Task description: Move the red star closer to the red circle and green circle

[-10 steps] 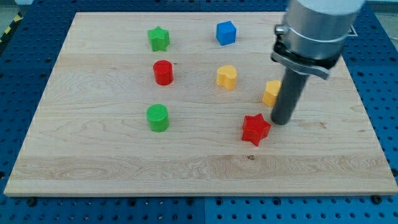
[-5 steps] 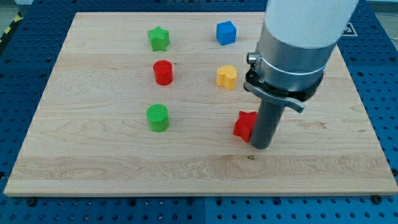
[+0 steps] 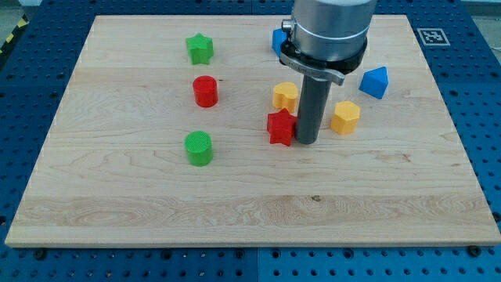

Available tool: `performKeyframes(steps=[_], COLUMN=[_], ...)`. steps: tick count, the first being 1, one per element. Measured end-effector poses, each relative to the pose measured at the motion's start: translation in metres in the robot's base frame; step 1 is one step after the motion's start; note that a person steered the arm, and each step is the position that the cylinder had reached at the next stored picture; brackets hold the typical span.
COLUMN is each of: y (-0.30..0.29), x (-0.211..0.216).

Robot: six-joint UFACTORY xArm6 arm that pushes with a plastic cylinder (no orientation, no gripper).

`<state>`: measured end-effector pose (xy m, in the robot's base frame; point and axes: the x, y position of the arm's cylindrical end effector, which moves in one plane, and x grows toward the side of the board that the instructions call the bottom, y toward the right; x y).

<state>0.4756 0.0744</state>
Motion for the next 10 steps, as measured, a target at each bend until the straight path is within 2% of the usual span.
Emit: performKeyframes(steps=[1,2,6,10], y=[-0.002,-0.005,-0.01,-0.108], x=[-0.004,-0.03,-0.015,-0.016])
